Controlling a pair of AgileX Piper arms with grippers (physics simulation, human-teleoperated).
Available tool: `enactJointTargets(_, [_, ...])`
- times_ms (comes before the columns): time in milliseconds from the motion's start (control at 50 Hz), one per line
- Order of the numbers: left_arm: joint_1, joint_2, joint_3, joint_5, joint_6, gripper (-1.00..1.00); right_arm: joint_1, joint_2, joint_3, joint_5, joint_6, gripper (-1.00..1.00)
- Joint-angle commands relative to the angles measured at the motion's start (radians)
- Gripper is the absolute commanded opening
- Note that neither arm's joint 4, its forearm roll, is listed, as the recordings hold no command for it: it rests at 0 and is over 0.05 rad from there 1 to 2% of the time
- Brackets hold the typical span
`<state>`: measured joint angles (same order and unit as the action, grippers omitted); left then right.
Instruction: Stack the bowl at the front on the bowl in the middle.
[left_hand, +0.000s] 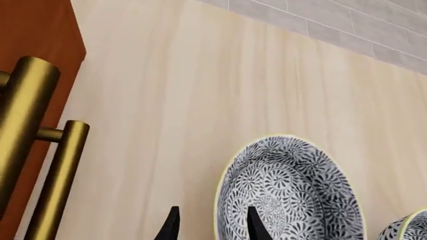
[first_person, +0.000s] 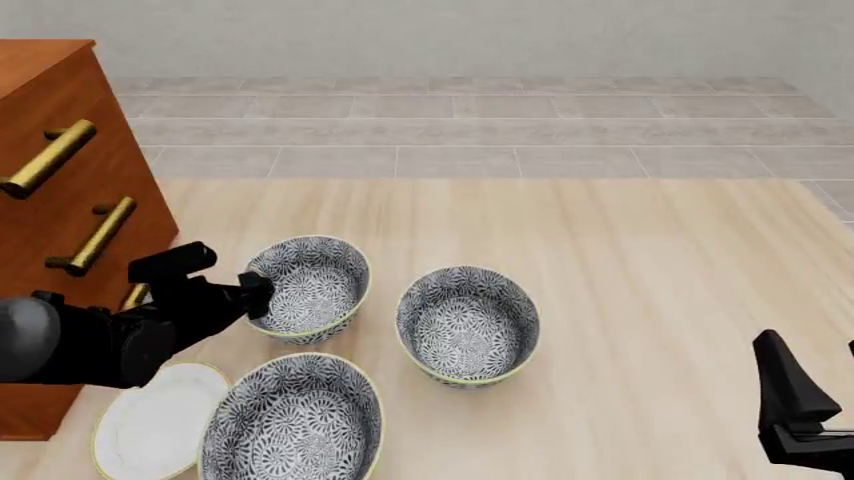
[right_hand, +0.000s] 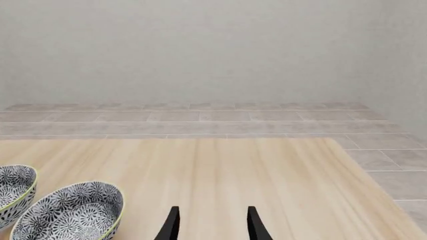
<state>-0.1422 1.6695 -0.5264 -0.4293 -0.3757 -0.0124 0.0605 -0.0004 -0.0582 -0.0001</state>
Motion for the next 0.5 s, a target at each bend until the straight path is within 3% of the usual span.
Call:
enactJointTargets(20, [-0.012, 0.056, -0.017, -0.018, -0.012, 1.0, 0.0, 0.0, 0.0, 0.0, 0.0, 1.0])
enactJointTargets(500, [-0.019, 0.13, -0.029, -0.052, -0.029, 1.0, 0.0, 0.0, 0.0, 0.0, 0.0, 1.0])
